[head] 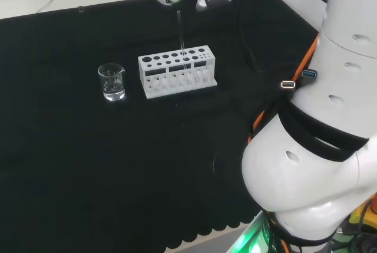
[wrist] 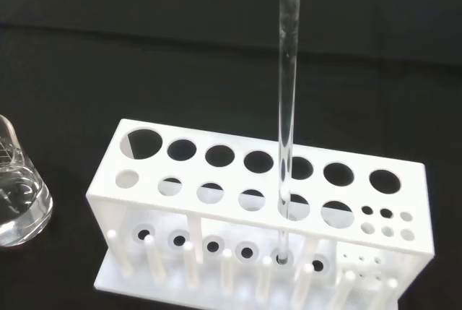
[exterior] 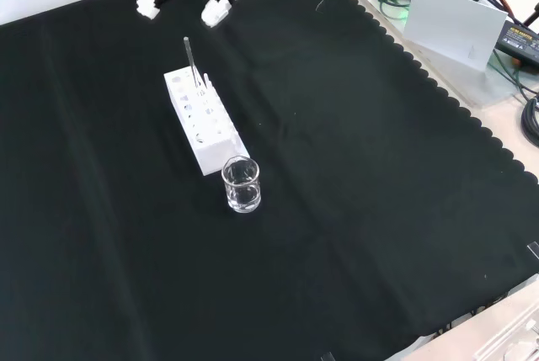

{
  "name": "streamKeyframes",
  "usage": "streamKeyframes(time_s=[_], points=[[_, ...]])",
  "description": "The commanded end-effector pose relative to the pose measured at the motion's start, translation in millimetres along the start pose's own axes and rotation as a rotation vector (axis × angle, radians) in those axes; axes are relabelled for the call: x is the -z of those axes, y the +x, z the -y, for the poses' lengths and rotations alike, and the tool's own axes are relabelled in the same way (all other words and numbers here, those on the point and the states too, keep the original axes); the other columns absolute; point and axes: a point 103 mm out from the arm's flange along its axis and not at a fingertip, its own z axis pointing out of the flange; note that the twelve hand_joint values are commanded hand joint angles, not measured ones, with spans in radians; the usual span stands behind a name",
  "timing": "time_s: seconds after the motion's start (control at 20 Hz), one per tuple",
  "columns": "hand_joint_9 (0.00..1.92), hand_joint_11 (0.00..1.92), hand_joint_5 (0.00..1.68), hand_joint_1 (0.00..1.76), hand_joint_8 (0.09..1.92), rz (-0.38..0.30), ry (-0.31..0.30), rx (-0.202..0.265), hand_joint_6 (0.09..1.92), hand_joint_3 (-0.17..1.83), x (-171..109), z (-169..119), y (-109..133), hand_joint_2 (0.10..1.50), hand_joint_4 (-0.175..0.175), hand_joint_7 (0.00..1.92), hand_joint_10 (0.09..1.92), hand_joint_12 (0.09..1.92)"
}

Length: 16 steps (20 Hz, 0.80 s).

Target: Take the glass rod from the white test tube rack.

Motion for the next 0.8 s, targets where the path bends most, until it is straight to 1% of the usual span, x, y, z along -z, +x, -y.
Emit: streamKeyframes(time_s=[0.05, 0.15, 0.35, 0.45, 0.8], points=[[0.19, 0.00, 0.23, 0.46, 0.78, -0.011, -0.009, 0.008, 0.09, 0.38, -4, -7, -3, 1.06, -0.148, 0.04, 0.82, 1.34], [0.23, 0.01, 0.24, 0.46, 0.79, -0.006, 0.005, 0.006, 0.09, 0.38, -8, -8, -3, 1.05, -0.149, 0.05, 0.82, 1.38], [0.30, 0.07, 0.25, 0.46, 0.81, 0.000, 0.021, 0.000, 0.09, 0.40, -22, -13, -9, 1.05, -0.151, 0.09, 0.82, 1.40], [0.32, 0.08, 0.25, 0.46, 0.81, 0.005, 0.022, -0.010, 0.09, 0.40, -26, -14, -11, 1.05, -0.152, 0.10, 0.82, 1.40], [0.33, 0.09, 0.26, 0.46, 0.82, -0.002, 0.040, -0.011, 0.09, 0.40, -39, -13, -13, 1.05, -0.153, 0.12, 0.81, 1.39]])
